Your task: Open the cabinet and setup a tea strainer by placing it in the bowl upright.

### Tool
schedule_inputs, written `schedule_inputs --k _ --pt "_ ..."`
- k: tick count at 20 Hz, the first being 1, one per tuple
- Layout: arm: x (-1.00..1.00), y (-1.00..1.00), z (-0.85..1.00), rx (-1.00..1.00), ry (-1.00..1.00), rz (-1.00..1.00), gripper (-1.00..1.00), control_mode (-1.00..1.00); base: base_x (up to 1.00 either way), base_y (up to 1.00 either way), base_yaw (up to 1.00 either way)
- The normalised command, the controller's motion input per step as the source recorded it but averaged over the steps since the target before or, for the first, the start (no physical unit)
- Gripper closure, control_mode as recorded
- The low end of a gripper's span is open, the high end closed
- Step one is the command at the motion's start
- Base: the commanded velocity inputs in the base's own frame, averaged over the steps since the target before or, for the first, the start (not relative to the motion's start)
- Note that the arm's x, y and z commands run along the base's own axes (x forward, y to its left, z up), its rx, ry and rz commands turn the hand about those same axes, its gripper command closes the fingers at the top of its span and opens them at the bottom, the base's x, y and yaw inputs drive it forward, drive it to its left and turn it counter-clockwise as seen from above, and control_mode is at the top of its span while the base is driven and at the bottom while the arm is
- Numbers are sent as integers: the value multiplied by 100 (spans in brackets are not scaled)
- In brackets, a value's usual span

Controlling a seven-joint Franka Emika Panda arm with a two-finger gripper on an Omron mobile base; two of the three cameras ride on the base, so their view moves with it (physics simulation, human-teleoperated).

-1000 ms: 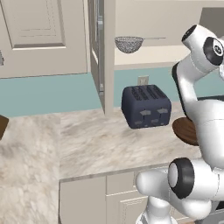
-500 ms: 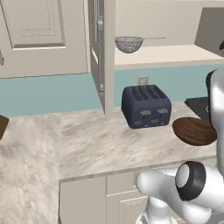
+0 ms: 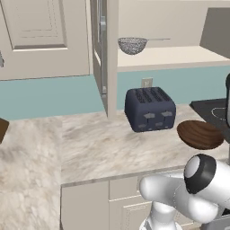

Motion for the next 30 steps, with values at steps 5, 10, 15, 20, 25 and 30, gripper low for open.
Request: schedule_inputs --k 5,10,15,20,25,30 --pt "0 36 0 3 -3 0 -100 -100 0 0 0" --pt "2 71 0 11 -12 2 -100 -100 0 0 0" --pt "12 85 -13 13 -21 9 -100 -100 0 0 0" --pt "27 45 -7 31 -47 5 -100 -100 0 0 0" --pt "16 62 -12 22 -72 12 -100 -100 0 0 0" --pt "12 72 -1 2 -78 16 -100 -100 0 0 0"
